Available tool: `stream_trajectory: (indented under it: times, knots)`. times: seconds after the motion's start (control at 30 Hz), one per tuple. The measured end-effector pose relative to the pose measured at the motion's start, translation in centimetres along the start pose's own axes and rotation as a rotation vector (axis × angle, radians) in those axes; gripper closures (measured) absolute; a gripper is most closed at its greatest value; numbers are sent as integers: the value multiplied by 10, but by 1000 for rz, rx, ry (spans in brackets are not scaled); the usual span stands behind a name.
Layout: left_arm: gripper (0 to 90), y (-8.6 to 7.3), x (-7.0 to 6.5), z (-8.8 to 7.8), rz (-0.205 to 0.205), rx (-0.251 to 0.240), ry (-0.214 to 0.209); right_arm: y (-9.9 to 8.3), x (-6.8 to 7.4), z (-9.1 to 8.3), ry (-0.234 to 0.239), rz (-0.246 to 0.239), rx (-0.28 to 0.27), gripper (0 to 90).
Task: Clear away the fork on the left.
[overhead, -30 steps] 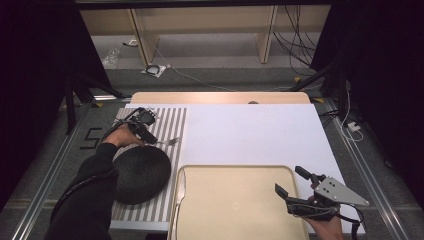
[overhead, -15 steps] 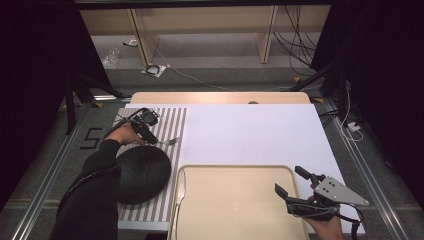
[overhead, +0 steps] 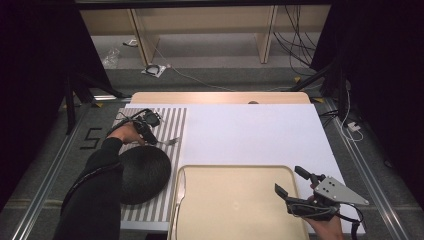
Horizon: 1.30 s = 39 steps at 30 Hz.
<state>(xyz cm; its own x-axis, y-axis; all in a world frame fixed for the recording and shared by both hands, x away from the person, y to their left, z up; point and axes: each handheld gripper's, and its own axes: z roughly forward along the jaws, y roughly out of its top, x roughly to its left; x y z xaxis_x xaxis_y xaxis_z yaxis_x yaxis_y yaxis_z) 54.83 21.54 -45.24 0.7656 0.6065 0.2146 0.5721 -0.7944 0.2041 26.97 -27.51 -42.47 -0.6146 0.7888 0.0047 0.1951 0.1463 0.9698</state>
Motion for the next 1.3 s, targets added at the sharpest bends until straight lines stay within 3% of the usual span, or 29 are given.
stream_trajectory:
  times: [0.13,0.3,0.77,1.3]
  knots:
    - [488,1,0,1,12,4,-11,0,0,0,1,0,0,162]
    - [521,3,-5,4,72,37,-2,0,1,0,4,1,1,162]
    - [600,4,-4,8,99,43,-21,0,1,0,7,-8,0,162]
    - [709,4,-4,7,59,48,-62,0,2,0,8,-3,1,162]
